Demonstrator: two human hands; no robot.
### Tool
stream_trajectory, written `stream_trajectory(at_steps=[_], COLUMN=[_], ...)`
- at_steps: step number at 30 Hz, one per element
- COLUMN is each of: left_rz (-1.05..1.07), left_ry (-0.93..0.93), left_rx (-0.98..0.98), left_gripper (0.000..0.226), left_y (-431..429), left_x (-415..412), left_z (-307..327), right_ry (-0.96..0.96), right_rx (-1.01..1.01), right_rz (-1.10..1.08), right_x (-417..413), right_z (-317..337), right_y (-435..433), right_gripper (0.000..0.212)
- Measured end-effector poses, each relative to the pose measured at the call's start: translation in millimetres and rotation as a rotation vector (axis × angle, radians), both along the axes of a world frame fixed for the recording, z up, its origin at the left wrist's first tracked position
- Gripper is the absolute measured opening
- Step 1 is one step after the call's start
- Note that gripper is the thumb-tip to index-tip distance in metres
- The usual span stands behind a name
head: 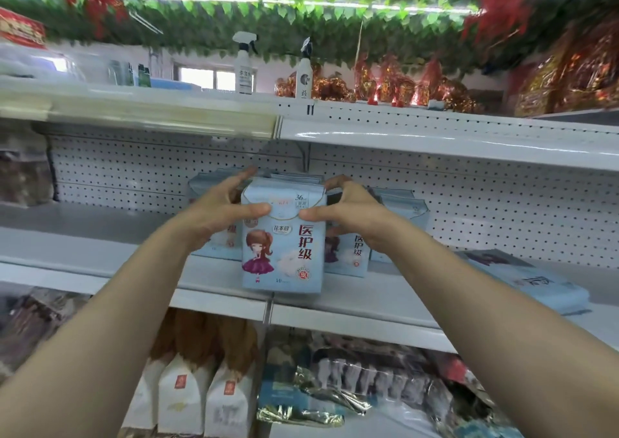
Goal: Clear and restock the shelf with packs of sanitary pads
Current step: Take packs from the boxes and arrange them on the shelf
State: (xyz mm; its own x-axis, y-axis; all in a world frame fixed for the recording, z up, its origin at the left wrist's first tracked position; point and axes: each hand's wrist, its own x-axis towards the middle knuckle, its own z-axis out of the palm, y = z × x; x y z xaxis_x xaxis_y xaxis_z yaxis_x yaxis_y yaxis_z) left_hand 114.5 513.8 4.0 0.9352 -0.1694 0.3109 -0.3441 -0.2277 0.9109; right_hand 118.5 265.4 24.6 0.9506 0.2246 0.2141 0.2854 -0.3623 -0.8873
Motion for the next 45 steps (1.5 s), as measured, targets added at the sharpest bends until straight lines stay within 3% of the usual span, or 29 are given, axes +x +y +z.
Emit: stream_trajectory(at_steps=[5, 12, 16, 25, 34, 45], left_rz=[0.024, 0.087, 0.128, 0.130, 0.224, 0.246], left_ry=[-0.119, -0.088, -0.085, -0.148, -0.288, -0.230], left_rx=[0.401, 0.714, 0.768, 0.937, 0.961, 1.075], left_gripper=[0.080, 0.083, 0.086, 0.097, 0.084, 0.087], left_y=[17, 32, 36, 20, 12, 3], left_x=[22, 63, 83, 123, 144, 139], left_z=[30, 48, 49, 41, 26, 24], right_ry=[0.010, -0.116, -0.152, -0.178, -0.246, -0.212], right_rx=[-0.102, -0.382, -0.495, -0.729, -0.814, -0.921], right_rz=[0.007, -0.054, -0.080, -0.121, -0.205, -0.244], right_x=[24, 42, 57, 94, 109, 109], right_z=[11, 21, 29, 29, 19, 19], right_y=[14, 31, 34, 18, 19, 21], right_gripper=[0.067, 0.068, 0.074, 0.061, 0.061, 0.074])
